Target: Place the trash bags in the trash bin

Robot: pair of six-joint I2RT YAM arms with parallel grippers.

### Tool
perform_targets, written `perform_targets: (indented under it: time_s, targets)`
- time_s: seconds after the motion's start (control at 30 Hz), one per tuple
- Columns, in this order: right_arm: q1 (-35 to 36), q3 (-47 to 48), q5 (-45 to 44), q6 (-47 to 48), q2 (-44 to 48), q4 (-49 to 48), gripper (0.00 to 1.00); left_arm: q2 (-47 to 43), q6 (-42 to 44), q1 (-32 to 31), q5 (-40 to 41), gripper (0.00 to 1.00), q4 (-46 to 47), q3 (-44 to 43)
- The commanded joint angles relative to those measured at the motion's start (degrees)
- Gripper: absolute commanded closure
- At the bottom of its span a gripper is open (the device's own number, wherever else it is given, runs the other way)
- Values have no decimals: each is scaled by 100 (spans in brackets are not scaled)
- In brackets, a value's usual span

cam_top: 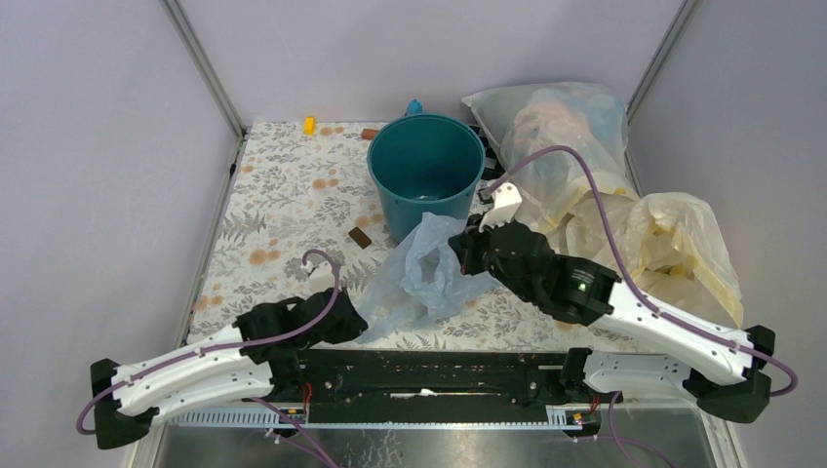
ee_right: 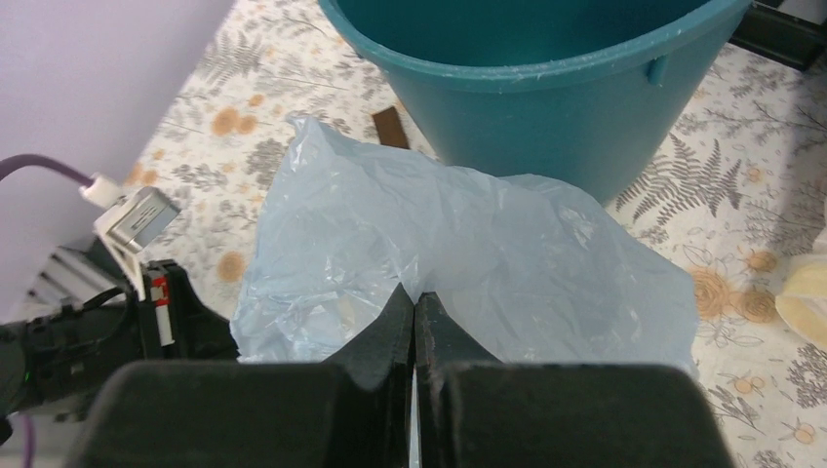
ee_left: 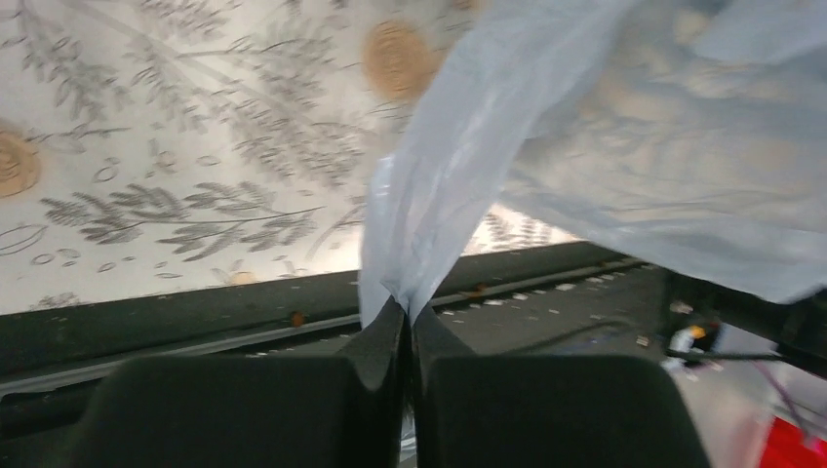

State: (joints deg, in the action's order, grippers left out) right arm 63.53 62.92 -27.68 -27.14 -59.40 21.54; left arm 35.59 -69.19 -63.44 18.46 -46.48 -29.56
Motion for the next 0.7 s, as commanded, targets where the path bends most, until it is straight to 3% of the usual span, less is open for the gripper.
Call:
perform_targets:
  time_s: [0.0, 0.27, 0.5, 0.67]
  targets:
    - [-49, 282, 241, 218, 571, 131, 100, -277, 455, -32, -145, 100, 201, -992]
    - [-47, 585, 59, 650, 1026, 225, 100, -558, 872, -29, 276, 100, 62, -2548]
    - [-47, 2391, 399, 1193, 662, 466, 100, 366, 1671, -28, 278, 100, 124, -4453]
    - [-46, 3587, 147, 1684, -22, 541, 100, 1050, 2196, -28, 761, 100, 245, -5857]
